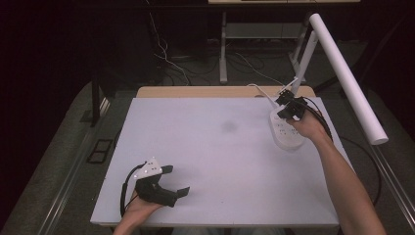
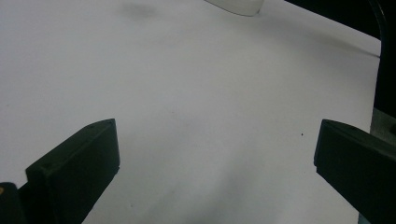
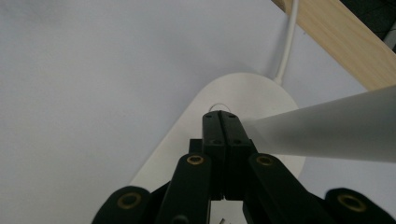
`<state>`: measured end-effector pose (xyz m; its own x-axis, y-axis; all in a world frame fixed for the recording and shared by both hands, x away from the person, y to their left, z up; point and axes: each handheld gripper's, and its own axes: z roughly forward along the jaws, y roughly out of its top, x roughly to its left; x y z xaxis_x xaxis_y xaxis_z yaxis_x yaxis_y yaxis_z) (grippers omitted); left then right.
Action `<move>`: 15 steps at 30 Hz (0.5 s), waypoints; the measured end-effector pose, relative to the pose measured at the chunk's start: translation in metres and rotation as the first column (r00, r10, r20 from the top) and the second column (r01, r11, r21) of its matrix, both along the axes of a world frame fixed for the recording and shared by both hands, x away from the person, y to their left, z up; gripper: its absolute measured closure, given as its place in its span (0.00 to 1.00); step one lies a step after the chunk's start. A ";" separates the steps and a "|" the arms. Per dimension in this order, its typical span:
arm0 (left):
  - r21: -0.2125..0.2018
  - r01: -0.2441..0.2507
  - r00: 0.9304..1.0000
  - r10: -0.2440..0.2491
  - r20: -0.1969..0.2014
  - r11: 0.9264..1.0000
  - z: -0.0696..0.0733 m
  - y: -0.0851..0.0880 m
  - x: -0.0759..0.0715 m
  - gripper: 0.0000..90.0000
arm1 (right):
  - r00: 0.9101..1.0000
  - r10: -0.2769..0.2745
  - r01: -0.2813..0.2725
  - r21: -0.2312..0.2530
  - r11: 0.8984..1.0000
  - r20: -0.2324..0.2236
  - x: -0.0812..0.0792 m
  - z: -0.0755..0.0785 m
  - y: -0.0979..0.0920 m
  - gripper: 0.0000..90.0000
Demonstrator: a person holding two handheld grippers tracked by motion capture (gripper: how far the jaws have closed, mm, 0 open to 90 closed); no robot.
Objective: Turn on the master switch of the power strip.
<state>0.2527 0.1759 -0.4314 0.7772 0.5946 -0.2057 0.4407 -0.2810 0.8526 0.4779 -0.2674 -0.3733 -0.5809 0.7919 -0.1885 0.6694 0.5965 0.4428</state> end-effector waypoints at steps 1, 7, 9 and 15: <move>-0.001 0.000 1.000 0.000 0.000 1.000 0.000 0.000 0.000 0.00 | 1.000 0.000 0.000 -0.003 1.000 0.001 0.001 -0.001 0.000 0.99; -0.004 -0.003 1.000 0.003 0.000 1.000 0.000 0.001 0.000 0.00 | 1.000 -0.005 0.005 -0.008 1.000 0.008 0.006 -0.007 -0.001 0.99; -0.004 -0.003 1.000 0.003 -0.001 1.000 0.000 0.001 0.000 0.00 | 1.000 -0.002 0.002 -0.012 1.000 0.010 0.007 -0.009 -0.001 0.99; -0.004 -0.004 1.000 0.004 0.002 1.000 0.000 0.001 -0.001 0.00 | 1.000 0.000 0.001 -0.017 1.000 0.010 0.011 -0.014 0.001 0.99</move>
<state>0.2522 0.1772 -0.4313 0.7751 0.5971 -0.2067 0.4402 -0.2756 0.8545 0.4887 -0.2661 -0.3878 -0.5785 0.7888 -0.2076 0.6654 0.6037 0.4391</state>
